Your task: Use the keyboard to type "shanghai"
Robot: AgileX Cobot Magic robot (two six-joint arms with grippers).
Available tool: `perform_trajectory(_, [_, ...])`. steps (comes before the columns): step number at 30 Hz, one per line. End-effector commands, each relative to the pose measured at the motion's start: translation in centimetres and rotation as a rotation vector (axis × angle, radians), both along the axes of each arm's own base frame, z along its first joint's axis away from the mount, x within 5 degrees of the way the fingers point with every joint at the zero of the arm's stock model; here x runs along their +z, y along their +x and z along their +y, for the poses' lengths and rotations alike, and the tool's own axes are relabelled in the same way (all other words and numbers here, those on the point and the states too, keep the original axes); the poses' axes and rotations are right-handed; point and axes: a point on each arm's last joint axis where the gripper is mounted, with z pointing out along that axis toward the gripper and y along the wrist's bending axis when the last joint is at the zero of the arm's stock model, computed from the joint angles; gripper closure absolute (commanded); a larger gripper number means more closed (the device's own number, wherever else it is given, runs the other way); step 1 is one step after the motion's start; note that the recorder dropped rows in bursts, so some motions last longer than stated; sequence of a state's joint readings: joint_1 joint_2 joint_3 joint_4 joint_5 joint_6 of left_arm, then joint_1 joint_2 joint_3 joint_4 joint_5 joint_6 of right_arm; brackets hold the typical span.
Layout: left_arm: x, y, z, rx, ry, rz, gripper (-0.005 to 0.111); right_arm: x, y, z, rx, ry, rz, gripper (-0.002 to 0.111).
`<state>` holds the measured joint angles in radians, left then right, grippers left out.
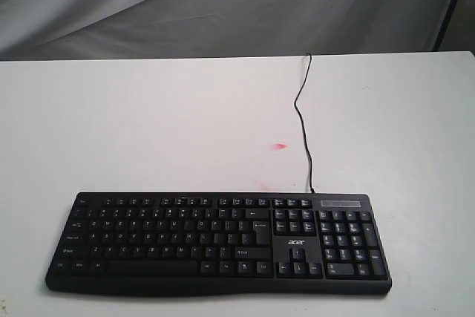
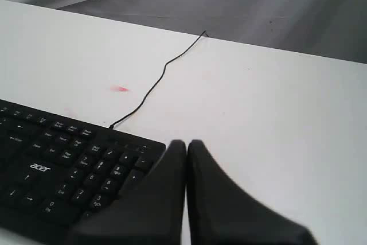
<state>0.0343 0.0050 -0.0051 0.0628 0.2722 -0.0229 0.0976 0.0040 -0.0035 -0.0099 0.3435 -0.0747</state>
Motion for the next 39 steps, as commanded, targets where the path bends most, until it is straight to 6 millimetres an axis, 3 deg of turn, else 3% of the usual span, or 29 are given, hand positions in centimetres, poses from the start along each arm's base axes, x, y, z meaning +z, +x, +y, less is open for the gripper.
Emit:
perform_trajectory(1, [-0.1,0.0,0.0,-0.004,-0.002,-0.006,0.106,-0.1,0.0,0.0,-0.007,0.001,-0.002,0.108])
perform_trajectory(25, [-0.1,0.0,0.0,-0.004,-0.002,-0.006,0.106,0.2,0.1,0.0,-0.007,0.004,-0.032,0.108])
perform_trajectory(39, [-0.1,0.0,0.0,-0.004,-0.002,-0.006,0.106,3.3,0.2,0.0,-0.004,0.037,-0.379,0.108])
